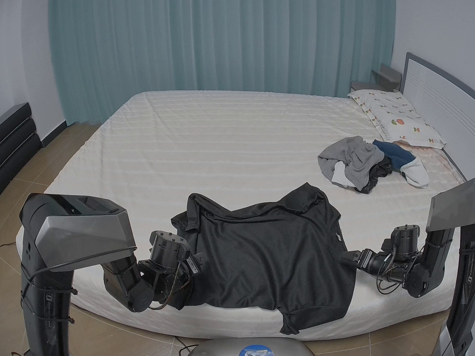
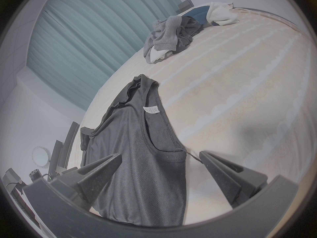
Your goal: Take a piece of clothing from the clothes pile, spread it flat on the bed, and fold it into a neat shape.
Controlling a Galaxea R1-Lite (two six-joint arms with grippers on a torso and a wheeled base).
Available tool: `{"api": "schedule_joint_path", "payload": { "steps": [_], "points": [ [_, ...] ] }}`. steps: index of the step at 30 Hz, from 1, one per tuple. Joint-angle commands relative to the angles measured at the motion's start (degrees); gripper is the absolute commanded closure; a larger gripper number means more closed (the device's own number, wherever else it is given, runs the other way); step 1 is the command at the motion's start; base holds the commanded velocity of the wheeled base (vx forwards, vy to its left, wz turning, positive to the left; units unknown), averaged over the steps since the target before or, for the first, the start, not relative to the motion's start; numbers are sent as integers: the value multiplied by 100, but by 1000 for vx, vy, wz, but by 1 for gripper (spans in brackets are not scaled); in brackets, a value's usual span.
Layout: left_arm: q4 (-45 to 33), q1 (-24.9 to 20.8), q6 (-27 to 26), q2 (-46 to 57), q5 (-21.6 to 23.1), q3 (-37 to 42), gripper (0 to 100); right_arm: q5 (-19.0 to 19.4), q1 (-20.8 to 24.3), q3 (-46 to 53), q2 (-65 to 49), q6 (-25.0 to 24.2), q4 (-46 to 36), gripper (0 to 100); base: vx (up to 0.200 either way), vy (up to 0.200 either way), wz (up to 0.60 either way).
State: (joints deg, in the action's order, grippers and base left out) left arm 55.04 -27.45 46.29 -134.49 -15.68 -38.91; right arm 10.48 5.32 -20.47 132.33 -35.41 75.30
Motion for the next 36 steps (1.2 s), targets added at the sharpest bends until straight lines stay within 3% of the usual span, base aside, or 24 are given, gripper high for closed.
{"api": "schedule_joint_path", "payload": {
  "steps": [1, 6, 7, 11, 20, 36],
  "points": [
    [7, 12, -111, -122, -102, -11, 0, 6, 5, -1, 3, -1, 2, 0, 0, 0, 0],
    [-2, 30, -164, -174, -120, -11, 0, 6, 5, -1, 3, -1, 2, 0, 0, 0, 0],
    [-2, 30, -164, -174, -120, -11, 100, 6, 5, -1, 3, -1, 2, 0, 0, 0, 0],
    [7, 126, -454, -192, -269, 50, 100, 6, 5, -10, 3, -1, 2, 0, 0, 0, 0],
    [15, 495, -472, -86, -278, 68, 100, 6, -4, -10, 12, -1, 2, 0, 0, 0, 0],
    [7, 1638, -744, 335, -199, 50, 100, 6, -57, -10, 12, -1, 11, 0, 0, 0, 0]
  ]
}}
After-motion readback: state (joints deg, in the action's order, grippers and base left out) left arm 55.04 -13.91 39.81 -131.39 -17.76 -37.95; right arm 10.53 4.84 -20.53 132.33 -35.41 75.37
